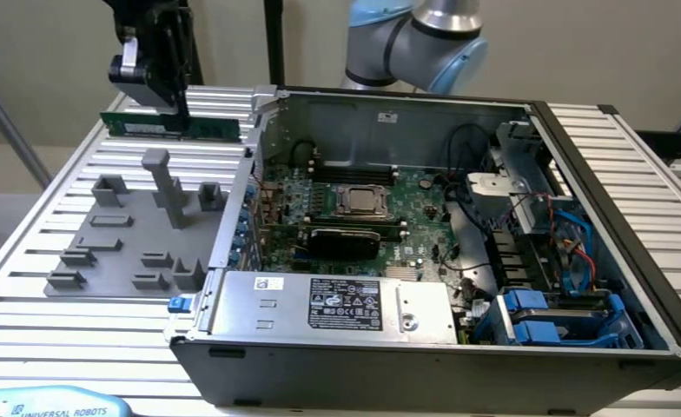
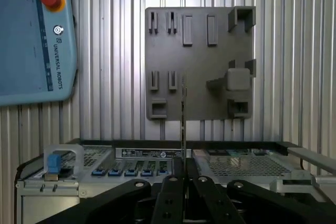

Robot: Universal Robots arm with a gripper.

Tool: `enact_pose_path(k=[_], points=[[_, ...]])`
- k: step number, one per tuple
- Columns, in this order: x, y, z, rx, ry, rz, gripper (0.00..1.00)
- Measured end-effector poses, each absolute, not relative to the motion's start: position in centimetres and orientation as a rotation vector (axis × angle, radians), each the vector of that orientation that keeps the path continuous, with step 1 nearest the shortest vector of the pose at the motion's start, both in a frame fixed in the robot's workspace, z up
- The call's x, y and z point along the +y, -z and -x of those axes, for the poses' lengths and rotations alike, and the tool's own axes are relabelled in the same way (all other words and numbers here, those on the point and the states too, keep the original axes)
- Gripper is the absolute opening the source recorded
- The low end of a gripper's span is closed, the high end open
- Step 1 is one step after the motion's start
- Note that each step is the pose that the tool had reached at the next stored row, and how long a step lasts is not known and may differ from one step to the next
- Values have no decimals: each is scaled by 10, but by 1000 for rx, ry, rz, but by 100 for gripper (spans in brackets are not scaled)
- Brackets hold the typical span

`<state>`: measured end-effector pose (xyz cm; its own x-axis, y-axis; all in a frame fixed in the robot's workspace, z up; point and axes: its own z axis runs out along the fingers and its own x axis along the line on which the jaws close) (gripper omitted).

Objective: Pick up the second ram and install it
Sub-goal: 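Pick up the second ram and move it above second insertion slot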

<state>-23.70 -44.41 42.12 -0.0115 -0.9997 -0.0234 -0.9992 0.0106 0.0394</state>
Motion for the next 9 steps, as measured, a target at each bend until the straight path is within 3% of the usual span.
enact_pose_path(k=[9], points=[[-444,-421,196,-2228,75,-2203,13]])
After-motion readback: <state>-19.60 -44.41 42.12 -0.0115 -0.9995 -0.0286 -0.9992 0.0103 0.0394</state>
